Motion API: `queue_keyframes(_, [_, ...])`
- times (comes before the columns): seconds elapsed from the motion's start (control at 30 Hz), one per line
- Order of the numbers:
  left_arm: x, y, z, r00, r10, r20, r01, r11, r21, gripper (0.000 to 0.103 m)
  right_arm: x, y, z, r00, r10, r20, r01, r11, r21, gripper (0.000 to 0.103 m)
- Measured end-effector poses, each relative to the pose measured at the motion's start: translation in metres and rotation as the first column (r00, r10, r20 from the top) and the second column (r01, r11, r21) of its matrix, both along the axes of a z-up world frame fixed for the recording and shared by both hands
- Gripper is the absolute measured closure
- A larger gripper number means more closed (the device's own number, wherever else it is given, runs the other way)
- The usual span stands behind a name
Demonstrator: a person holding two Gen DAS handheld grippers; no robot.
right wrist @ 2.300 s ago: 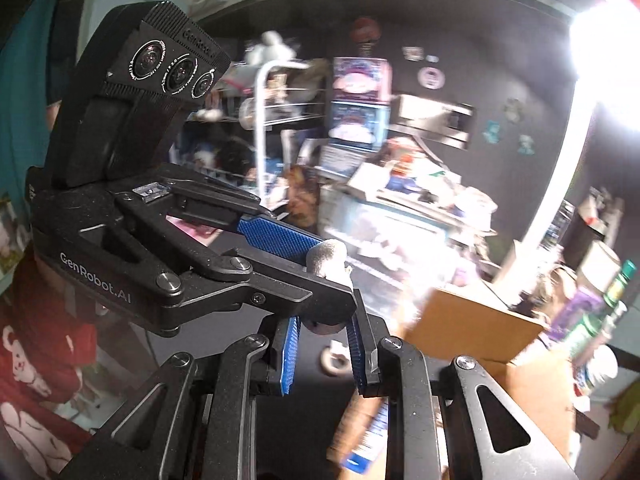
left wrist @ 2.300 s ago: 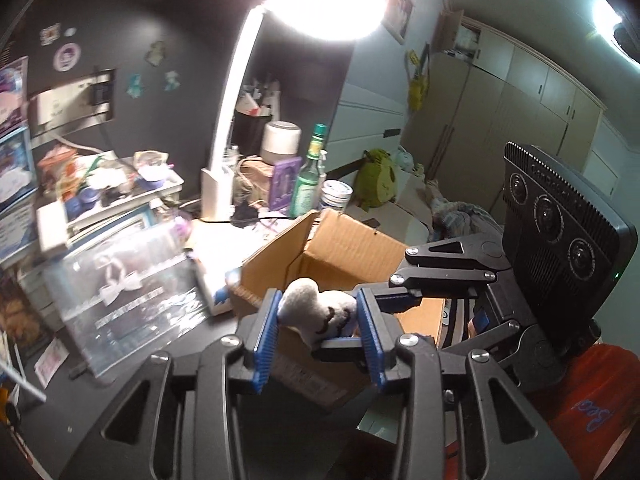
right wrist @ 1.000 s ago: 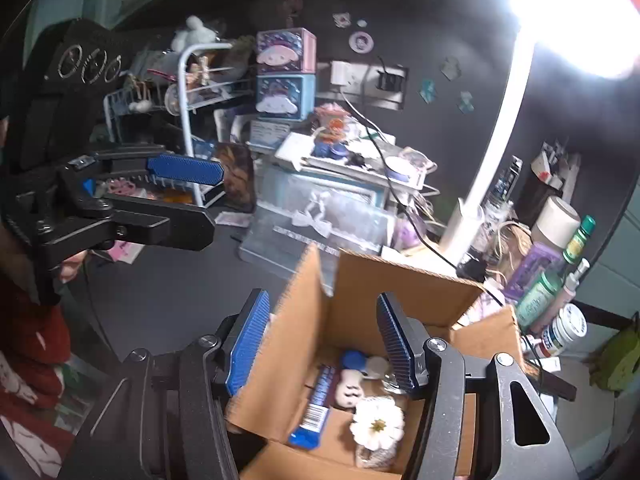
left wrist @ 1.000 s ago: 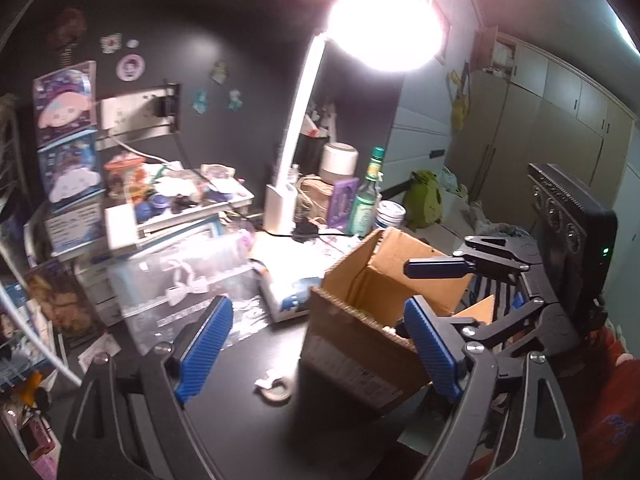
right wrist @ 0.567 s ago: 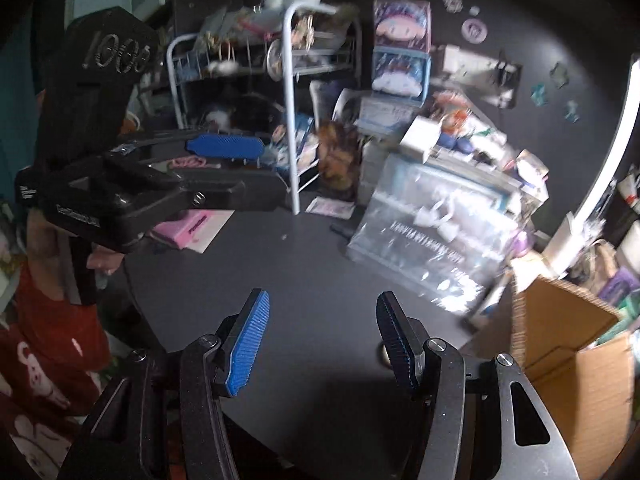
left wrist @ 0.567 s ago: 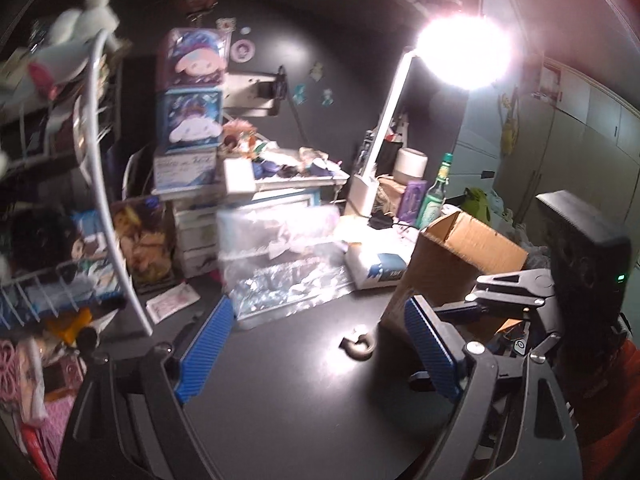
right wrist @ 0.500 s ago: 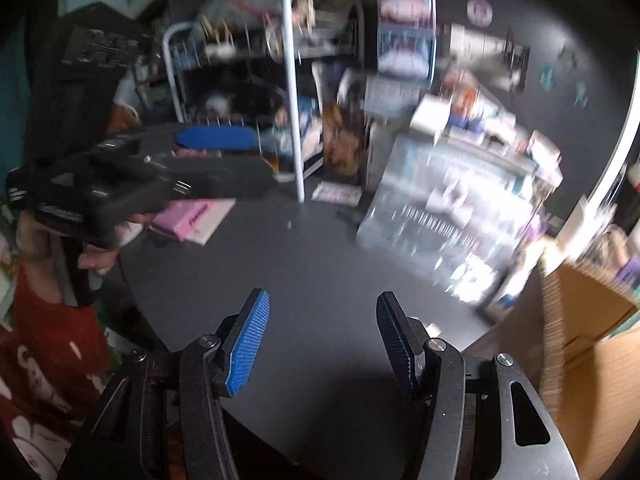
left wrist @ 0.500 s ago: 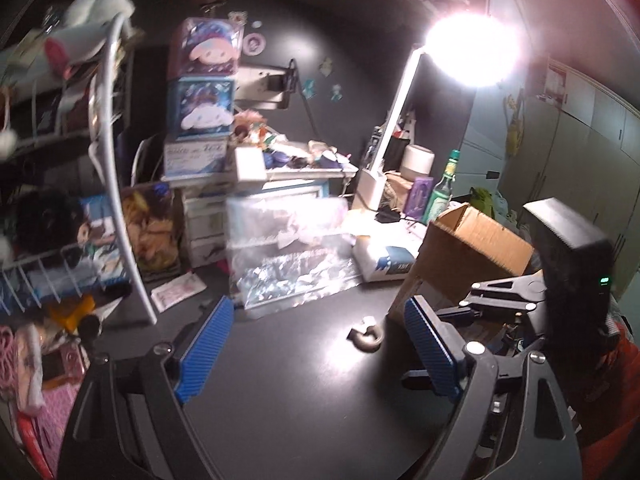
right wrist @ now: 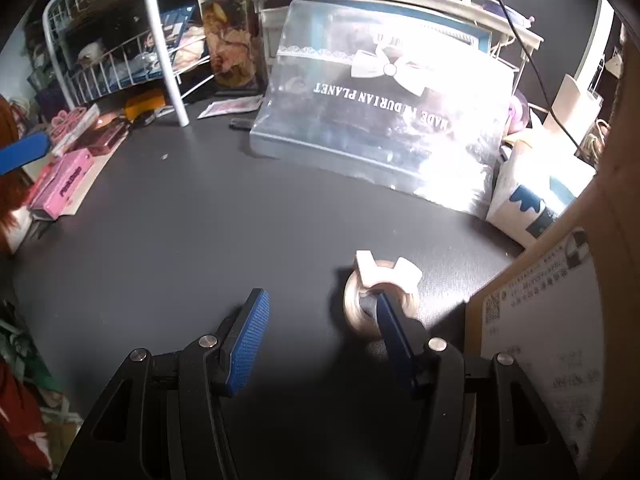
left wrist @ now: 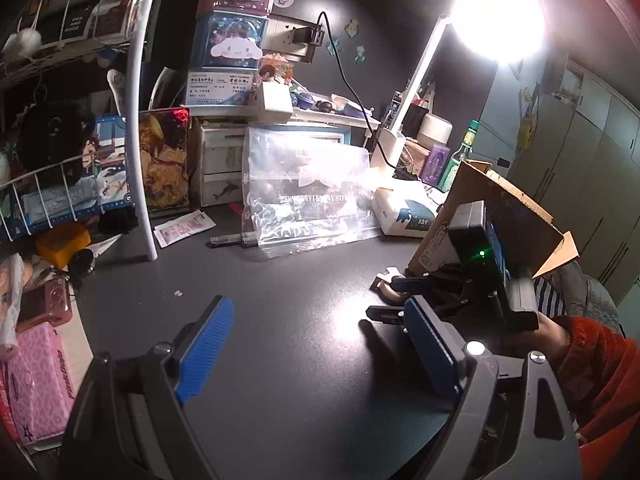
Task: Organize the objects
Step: 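Reach down and grasp the white tape roll with the right gripper, then close the left gripper on the tape roll while the right gripper releases it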
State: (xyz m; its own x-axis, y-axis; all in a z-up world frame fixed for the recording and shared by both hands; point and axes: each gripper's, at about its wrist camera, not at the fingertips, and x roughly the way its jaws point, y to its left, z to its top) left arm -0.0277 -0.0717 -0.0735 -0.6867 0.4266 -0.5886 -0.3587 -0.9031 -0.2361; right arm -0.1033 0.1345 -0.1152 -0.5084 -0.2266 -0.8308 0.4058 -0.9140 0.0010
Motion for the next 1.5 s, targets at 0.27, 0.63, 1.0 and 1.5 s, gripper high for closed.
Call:
queue_keyframes(0.27, [-0.002, -0.004, 0.001, 1.0, 0.011, 0.006, -0.011, 1.0, 0.001, 0.018, 0.017, -0.008, 0.005, 0.995, 0.101, 0.024, -0.099, 0.991, -0.09, 0.049])
queue_keyframes(0.63, [-0.001, 0.0, 0.002, 1.0, 0.004, 0.014, -0.004, 1.0, -0.003, 0.018, 0.013, 0.002, -0.007, 1.0, 0.014, -0.026, -0.014, 1.0, 0.022, 0.041])
queue_keyframes(1.0, [-0.002, 0.012, 0.0, 0.997, -0.063, 0.055, 0.062, 0.998, 0.017, 0.018, 0.03, -0.016, 0.015, 0.99, 0.13, -0.048, -0.133, 0.99, -0.053, 0.066])
queue_keyframes(1.5, [-0.01, 0.044, 0.066, 0.953, -0.295, 0.062, 0.287, 0.951, 0.115, 0.065, 0.092, -0.044, 0.14, 0.87, 0.397, -0.293, -0.42, 0.907, -0.018, 0.066])
